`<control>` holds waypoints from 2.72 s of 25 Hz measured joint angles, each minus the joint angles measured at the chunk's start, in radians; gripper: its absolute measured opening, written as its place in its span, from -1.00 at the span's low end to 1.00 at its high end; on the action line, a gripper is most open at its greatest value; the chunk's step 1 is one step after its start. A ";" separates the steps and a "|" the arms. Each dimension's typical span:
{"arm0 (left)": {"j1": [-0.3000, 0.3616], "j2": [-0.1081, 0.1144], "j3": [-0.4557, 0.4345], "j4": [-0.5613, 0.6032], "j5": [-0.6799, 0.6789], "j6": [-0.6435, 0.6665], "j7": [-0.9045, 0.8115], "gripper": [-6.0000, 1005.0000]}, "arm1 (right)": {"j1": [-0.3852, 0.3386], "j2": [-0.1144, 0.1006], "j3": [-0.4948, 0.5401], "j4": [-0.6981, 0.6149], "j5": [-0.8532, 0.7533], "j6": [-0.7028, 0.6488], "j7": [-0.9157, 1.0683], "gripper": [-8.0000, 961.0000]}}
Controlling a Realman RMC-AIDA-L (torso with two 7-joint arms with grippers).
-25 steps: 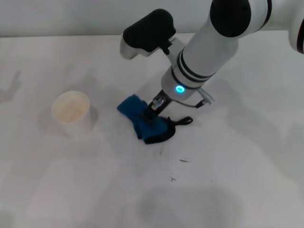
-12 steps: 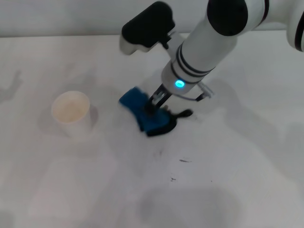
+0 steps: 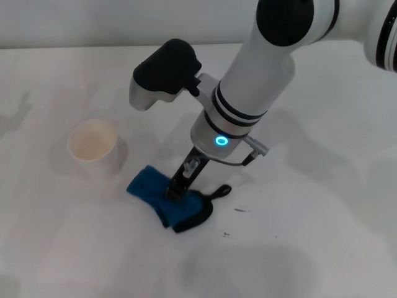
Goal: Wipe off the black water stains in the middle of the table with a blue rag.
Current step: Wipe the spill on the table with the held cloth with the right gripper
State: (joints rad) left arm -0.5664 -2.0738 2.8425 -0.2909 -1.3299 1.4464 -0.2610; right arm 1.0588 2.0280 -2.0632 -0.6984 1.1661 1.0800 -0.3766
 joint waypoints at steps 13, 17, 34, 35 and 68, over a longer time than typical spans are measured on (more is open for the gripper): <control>0.004 0.000 -0.003 0.012 0.001 0.000 0.017 0.78 | 0.051 -0.002 0.037 0.129 -0.202 -0.136 0.134 -0.68; 0.006 0.001 -0.007 0.012 -0.001 0.000 0.017 0.78 | 0.052 -0.004 0.137 0.129 -0.328 -0.129 0.169 -0.68; -0.010 0.002 -0.002 0.012 -0.012 -0.022 0.024 0.78 | 0.040 0.000 0.194 0.183 -0.499 -0.146 0.224 -0.68; -0.010 0.001 -0.002 0.012 -0.012 -0.025 0.023 0.78 | 0.039 0.000 0.194 0.176 -0.467 -0.140 0.201 -0.68; -0.018 0.001 -0.007 0.038 -0.012 -0.037 0.040 0.78 | 0.043 -0.004 0.162 0.107 -0.523 -0.066 0.223 -0.67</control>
State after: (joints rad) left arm -0.5842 -2.0733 2.8357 -0.2531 -1.3422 1.4095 -0.2208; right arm 1.1021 2.0237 -1.9010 -0.5911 0.6430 1.0140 -0.1532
